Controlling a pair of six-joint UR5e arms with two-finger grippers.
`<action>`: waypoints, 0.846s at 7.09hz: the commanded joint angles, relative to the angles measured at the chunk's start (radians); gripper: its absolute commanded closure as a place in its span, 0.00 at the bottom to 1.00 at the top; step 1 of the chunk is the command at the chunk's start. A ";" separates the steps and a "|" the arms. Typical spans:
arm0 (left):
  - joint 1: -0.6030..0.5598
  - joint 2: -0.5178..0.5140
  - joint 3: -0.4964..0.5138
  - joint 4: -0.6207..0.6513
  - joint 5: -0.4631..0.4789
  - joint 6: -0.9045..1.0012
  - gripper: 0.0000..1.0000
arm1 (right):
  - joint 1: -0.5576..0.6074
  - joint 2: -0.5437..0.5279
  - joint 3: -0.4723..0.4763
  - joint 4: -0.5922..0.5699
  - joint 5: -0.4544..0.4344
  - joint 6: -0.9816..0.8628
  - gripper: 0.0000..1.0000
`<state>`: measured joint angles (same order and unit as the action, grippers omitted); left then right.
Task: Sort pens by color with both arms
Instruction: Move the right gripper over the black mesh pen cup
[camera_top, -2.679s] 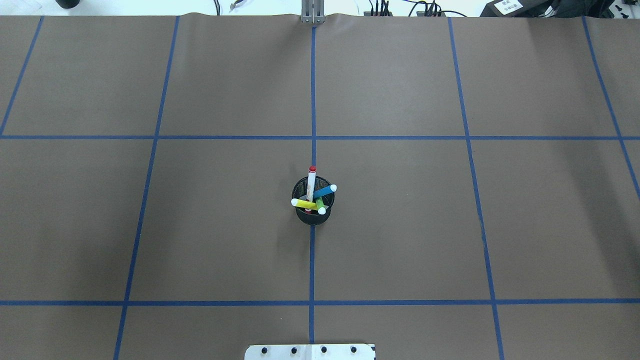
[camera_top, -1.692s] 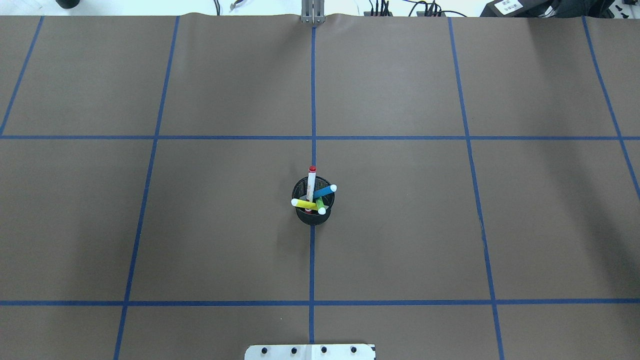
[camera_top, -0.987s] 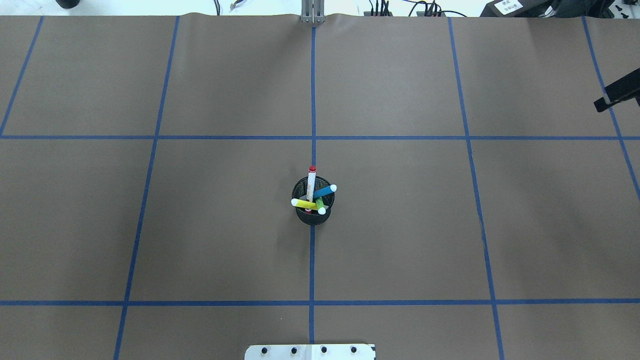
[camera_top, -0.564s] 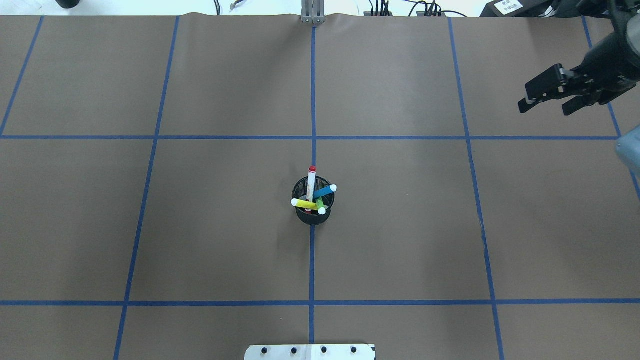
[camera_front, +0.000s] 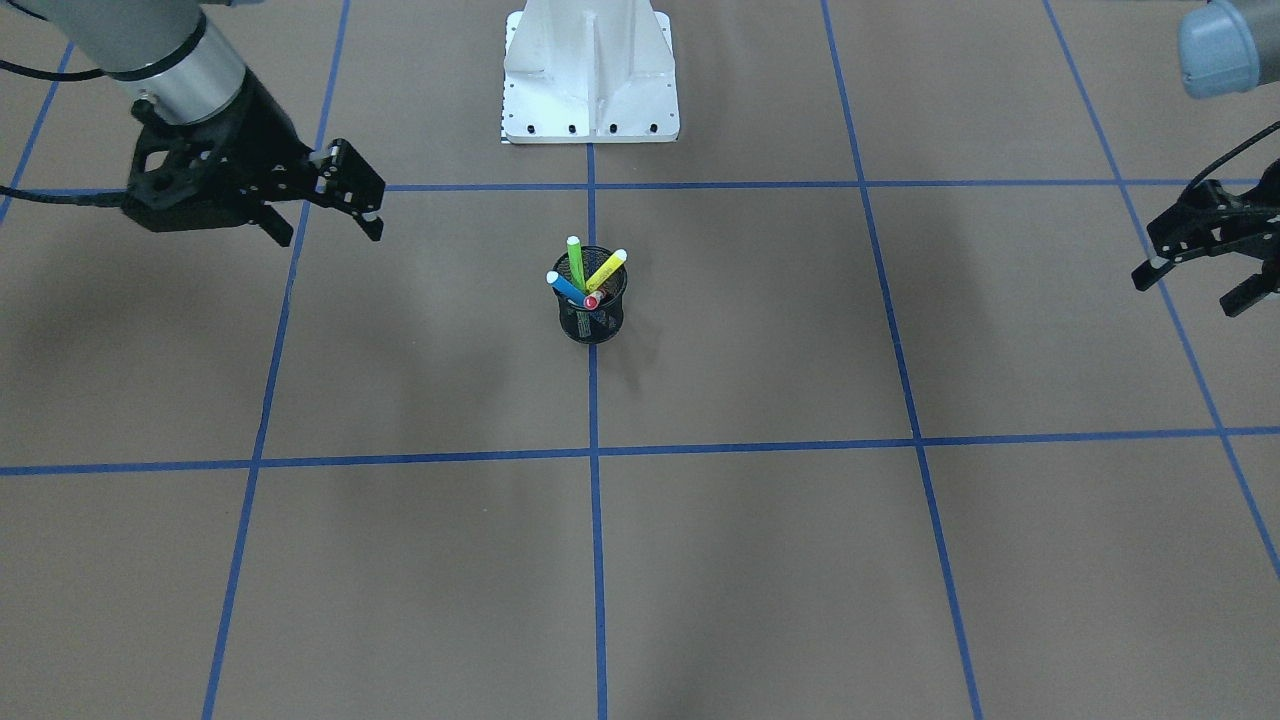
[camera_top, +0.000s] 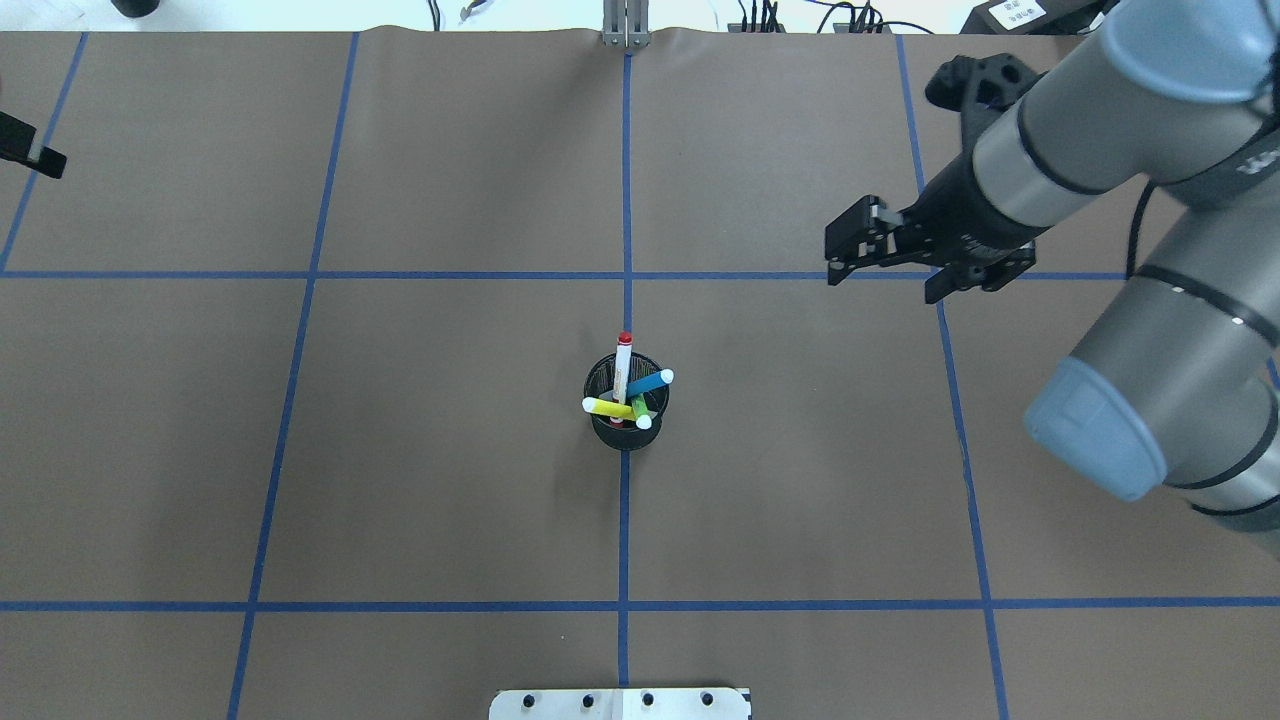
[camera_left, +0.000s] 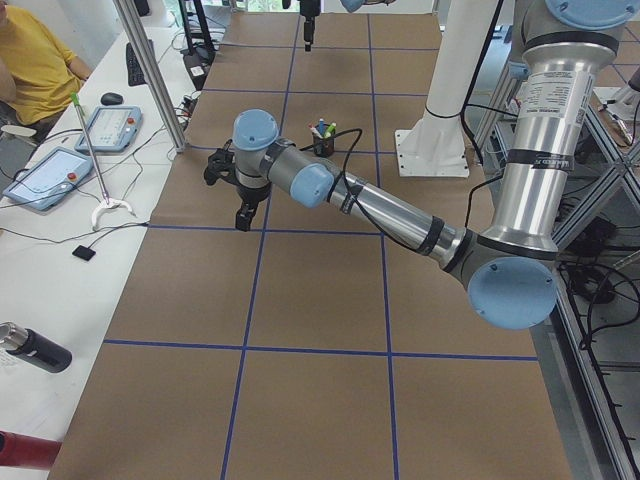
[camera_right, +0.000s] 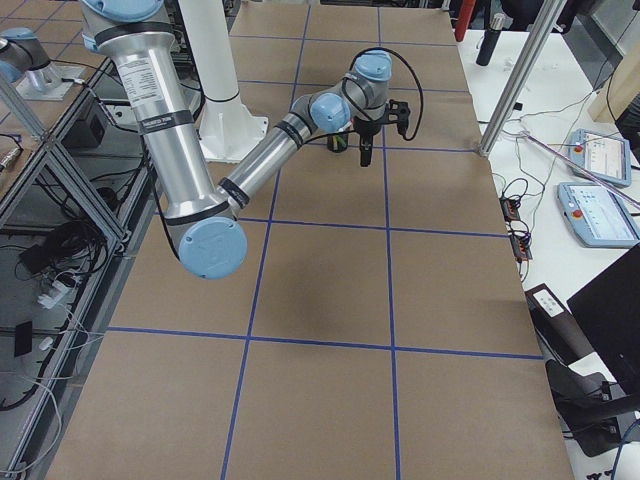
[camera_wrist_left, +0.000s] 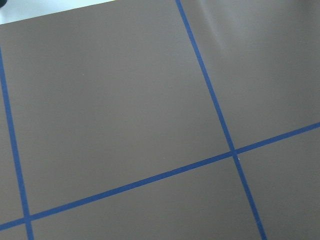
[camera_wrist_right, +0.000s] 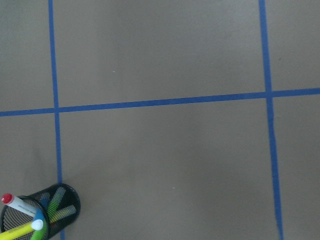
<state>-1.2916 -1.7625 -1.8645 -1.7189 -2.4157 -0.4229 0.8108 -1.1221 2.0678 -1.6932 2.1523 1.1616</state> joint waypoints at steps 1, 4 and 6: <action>0.075 -0.046 0.001 -0.002 0.010 -0.097 0.00 | -0.132 0.060 -0.024 0.003 -0.119 0.092 0.00; 0.130 -0.072 0.001 -0.002 0.046 -0.151 0.00 | -0.169 0.058 -0.191 0.392 -0.124 0.109 0.01; 0.143 -0.077 0.001 -0.004 0.053 -0.165 0.00 | -0.194 0.051 -0.279 0.603 -0.129 0.096 0.02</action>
<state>-1.1584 -1.8357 -1.8638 -1.7222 -2.3683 -0.5793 0.6350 -1.0679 1.8499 -1.2272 2.0275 1.2655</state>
